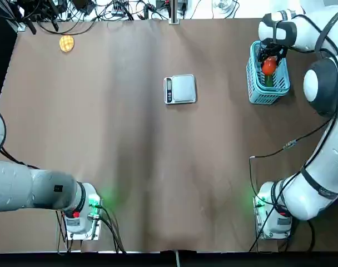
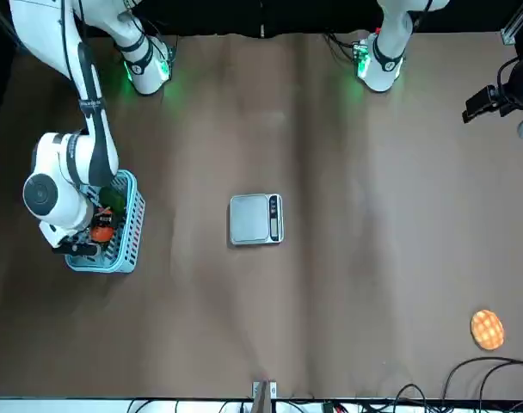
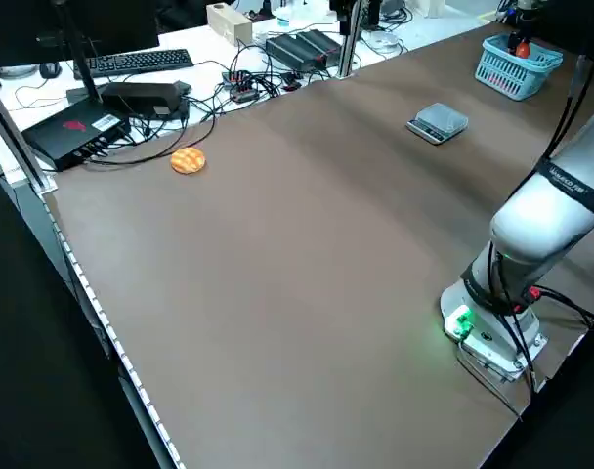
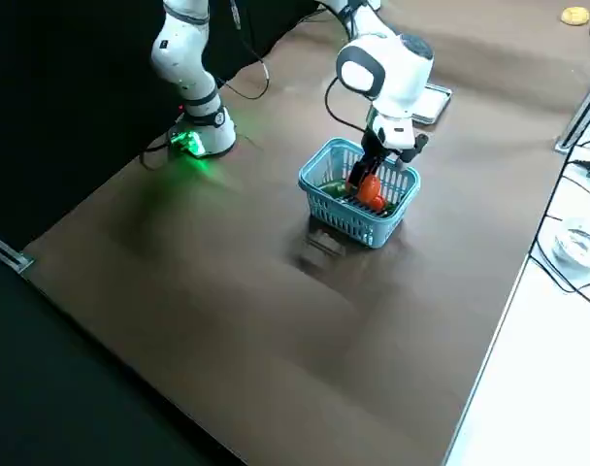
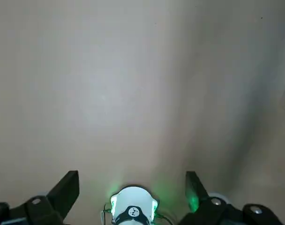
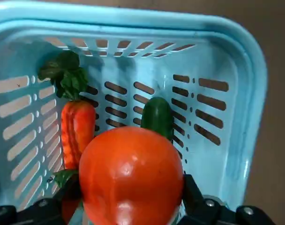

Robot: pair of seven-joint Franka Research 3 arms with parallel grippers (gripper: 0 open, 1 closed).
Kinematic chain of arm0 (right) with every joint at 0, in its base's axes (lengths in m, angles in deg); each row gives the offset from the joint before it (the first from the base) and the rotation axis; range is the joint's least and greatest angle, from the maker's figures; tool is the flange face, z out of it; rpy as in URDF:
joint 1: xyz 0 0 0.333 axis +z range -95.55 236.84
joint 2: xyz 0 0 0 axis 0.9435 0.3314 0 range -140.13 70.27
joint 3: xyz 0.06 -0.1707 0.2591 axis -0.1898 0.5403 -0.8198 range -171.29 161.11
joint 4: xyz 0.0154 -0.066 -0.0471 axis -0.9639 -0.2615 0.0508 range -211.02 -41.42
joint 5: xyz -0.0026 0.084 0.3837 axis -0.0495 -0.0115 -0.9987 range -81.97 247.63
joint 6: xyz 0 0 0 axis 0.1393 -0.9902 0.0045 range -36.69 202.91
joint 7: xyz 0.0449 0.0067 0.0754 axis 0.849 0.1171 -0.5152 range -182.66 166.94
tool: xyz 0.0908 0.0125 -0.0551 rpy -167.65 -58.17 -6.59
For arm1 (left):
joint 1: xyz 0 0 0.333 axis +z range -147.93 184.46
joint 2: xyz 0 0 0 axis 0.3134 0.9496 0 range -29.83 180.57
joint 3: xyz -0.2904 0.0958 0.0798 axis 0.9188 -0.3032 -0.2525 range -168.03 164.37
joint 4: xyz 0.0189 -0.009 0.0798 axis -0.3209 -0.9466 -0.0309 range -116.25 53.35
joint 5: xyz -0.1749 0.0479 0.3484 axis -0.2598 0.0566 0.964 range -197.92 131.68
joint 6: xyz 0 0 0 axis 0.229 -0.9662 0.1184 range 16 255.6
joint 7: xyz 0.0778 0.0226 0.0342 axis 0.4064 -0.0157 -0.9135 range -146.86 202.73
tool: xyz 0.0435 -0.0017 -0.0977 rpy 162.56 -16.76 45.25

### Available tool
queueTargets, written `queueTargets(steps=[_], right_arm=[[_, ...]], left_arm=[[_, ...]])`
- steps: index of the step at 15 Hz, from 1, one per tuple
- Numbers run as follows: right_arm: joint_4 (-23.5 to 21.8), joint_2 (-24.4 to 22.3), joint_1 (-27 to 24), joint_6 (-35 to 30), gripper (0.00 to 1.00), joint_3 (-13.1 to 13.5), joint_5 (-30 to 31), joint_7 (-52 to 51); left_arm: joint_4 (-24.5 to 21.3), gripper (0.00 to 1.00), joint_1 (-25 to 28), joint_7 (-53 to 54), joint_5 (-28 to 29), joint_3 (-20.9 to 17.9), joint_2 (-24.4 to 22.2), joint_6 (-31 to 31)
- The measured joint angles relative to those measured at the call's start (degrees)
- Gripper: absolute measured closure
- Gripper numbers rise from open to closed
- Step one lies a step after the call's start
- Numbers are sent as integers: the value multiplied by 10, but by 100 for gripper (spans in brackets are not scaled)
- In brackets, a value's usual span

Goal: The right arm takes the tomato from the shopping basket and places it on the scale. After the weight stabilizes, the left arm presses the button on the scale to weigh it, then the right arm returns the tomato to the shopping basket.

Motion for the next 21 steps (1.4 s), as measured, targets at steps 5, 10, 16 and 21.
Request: queueTargets(steps=[5, 10, 16, 21], right_arm=[[1, 3, 0, 2, 9, 0, -1, 0], [1, 3, 0, 2, 1, -1, -1, -3], [3, 3, 0, -1, 0, -1, -1, -14], [30, -38, -2, -23, 0, 1, -1, -28]], left_arm=[[0, 0, 0, 0, 0, 0, 0, 0], [0, 0, 0, 0, 0, 0, 0, 0], [0, 0, 0, 0, 0, 0, 0, 0], [0, 0, 0, -1, 0, 0, 0, 0]])
